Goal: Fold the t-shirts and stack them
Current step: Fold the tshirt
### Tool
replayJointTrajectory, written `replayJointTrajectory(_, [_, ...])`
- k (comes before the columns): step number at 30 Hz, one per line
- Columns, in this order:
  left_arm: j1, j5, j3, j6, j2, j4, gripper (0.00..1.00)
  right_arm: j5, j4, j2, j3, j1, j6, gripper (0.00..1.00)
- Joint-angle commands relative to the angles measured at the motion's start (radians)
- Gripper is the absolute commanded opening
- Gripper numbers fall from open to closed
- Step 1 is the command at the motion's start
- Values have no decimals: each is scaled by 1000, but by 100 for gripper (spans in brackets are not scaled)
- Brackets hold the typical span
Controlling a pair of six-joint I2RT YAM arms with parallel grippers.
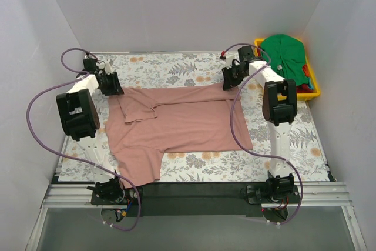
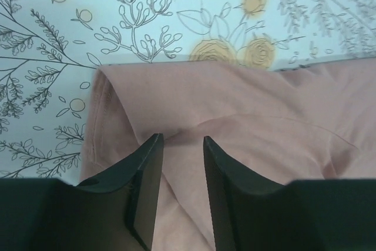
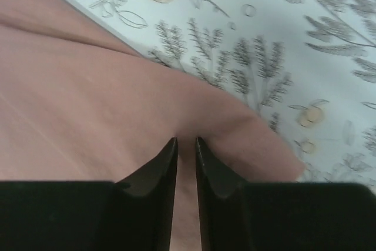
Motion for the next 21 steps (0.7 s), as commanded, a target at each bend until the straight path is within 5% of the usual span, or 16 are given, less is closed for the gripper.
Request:
replayJointTrajectory(1, [0,-67,29,-38,11,42,31,37,38,9,-1,-7,14,24])
replayJointTrajectory(7, [39,-162,27,-35,103,50,19,181,51,41,-20,-23,0,24])
replayJointTrajectory(13, [38,-113,144,-75,221,57,11,204,64,88,62,-39,31,25])
replayJointTrajectory(21, [26,11,432,-116,379,14,22,244,90,191,264,-38,22,34])
